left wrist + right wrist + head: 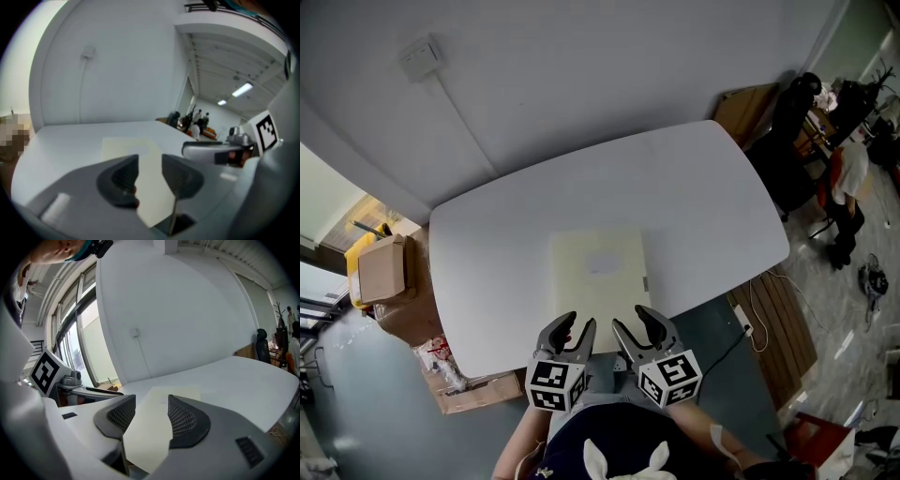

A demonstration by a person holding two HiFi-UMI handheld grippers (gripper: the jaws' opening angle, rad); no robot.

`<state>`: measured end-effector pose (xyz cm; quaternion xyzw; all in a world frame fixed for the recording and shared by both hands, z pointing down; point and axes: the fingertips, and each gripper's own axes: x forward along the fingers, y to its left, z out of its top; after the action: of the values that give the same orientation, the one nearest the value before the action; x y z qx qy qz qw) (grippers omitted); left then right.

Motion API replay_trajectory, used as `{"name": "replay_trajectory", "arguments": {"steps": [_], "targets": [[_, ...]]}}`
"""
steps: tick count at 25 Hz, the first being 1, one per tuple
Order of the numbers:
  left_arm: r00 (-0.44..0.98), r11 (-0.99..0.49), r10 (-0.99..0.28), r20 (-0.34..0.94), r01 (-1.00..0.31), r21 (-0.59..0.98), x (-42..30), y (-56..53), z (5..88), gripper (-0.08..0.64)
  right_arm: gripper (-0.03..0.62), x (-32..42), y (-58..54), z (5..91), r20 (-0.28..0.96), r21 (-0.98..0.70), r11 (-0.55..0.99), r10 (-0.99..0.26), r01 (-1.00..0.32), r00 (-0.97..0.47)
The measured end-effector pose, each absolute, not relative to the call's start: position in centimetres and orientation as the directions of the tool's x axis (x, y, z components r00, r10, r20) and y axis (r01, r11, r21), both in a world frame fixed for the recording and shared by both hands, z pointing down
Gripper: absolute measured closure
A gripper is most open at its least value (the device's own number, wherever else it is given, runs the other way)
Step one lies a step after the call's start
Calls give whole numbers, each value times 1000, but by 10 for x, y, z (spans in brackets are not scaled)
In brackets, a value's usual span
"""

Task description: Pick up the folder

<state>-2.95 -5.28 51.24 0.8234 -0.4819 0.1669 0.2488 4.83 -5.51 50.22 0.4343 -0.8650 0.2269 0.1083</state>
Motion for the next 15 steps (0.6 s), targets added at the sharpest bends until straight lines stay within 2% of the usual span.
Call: {"name": "replay_trajectory", "arguments": {"steps": [15], "targets": [[455, -398, -692, 561, -888, 230, -37, -71, 533, 390, 374, 53, -74, 528, 452, -293, 487, -687, -823, -568]]}}
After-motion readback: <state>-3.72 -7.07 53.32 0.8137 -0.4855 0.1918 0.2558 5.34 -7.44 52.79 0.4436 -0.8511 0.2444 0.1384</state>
